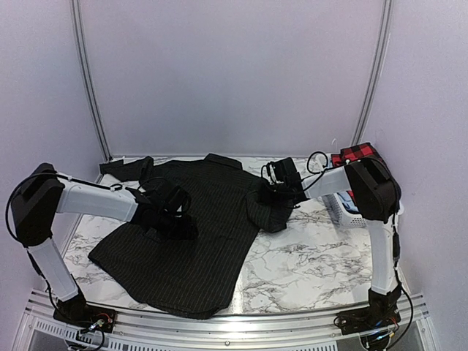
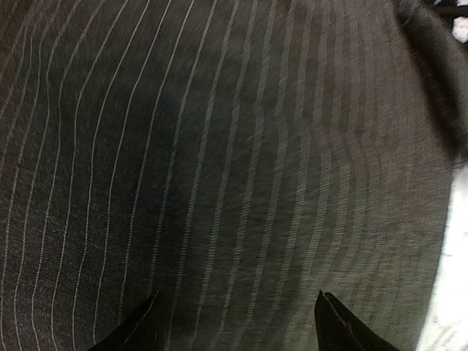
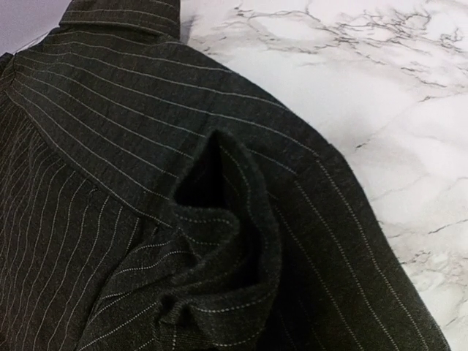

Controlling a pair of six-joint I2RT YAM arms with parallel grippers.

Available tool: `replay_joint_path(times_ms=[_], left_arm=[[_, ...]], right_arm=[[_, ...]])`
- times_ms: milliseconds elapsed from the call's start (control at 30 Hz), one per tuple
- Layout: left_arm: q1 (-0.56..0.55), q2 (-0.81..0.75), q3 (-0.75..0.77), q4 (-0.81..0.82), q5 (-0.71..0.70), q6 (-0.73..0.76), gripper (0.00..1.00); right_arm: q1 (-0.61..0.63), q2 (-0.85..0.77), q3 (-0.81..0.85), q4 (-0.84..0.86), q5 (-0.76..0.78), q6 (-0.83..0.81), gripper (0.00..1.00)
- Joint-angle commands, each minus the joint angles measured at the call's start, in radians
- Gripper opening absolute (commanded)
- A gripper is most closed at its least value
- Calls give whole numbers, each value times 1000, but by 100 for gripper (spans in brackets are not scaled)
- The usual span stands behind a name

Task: Fold and stack the long sleeve shirts
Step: Move the flattened shirt to the center of the board, then pick up the flattened shirt from the center of the board.

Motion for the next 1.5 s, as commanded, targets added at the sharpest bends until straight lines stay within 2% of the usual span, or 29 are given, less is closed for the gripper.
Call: replay_joint_path(times_ms=[0, 300, 467, 600, 767, 867, 1000, 1200, 1467], left_arm=[[8, 90, 36, -11, -26, 10, 72], [20, 236, 210, -22, -15, 84, 72], [-7, 179, 239, -56, 18, 124, 75], [-100, 64, 222, -128, 10, 145, 77], [-283, -49, 167, -154, 3, 101, 74], [-397, -45, 176, -160, -4, 94, 67], [-495, 24, 245, -209, -12, 114, 59], [-567, 137, 341, -282, -49, 138, 54], [-592, 168, 357, -338, -79, 129, 50]], right_arm=[[-52, 38, 41, -37, -33, 26, 0], [-141, 112, 163, -104, -69, 13, 0], [-150, 71, 215, -152, -100, -24, 0], [-146, -2, 227, -178, -119, -49, 0], [-138, -114, 224, -207, -112, -83, 0], [-132, -180, 222, -226, -99, -106, 0], [-123, -255, 214, -252, -89, -126, 0], [-107, -364, 182, -262, -69, -139, 0], [-92, -450, 176, -278, -40, -152, 0]])
